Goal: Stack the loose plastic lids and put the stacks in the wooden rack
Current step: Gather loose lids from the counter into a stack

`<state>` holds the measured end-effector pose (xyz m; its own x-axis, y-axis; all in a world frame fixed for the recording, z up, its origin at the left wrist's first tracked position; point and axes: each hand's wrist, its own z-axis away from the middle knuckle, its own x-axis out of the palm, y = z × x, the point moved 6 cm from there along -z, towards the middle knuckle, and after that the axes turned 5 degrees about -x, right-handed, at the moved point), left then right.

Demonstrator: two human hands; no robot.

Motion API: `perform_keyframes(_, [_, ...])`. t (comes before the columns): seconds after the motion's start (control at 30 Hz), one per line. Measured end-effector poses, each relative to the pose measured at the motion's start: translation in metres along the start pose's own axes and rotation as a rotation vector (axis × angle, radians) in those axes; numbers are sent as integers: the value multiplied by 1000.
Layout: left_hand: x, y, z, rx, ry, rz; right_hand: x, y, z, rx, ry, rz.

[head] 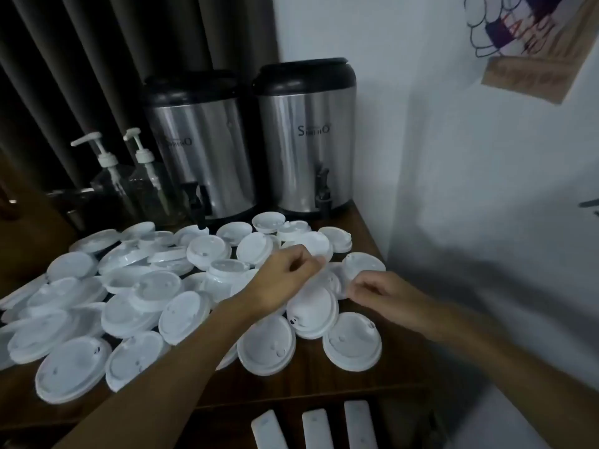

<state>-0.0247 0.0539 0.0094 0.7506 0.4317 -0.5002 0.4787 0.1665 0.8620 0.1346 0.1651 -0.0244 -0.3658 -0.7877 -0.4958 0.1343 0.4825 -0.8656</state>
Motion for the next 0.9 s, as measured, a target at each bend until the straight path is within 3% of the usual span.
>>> perform_keyframes(0.17, [18,-18,11,14,-85,-544,20,28,12,43,-93,92])
perform_keyframes(0.47, [36,-27,22,146,-205,-915,29,28,20,7,-130,248])
perform_keyframes(0.63, [32,-27,23,143,-207,-855,31,25,22,1,-148,405])
perform_keyframes(0.8, [21,-25,28,132,-183,-629,36,22,26,0,-172,528])
perform_keyframes(0.9, [15,-25,32,145,-155,-495,34,20,27,9,-123,470])
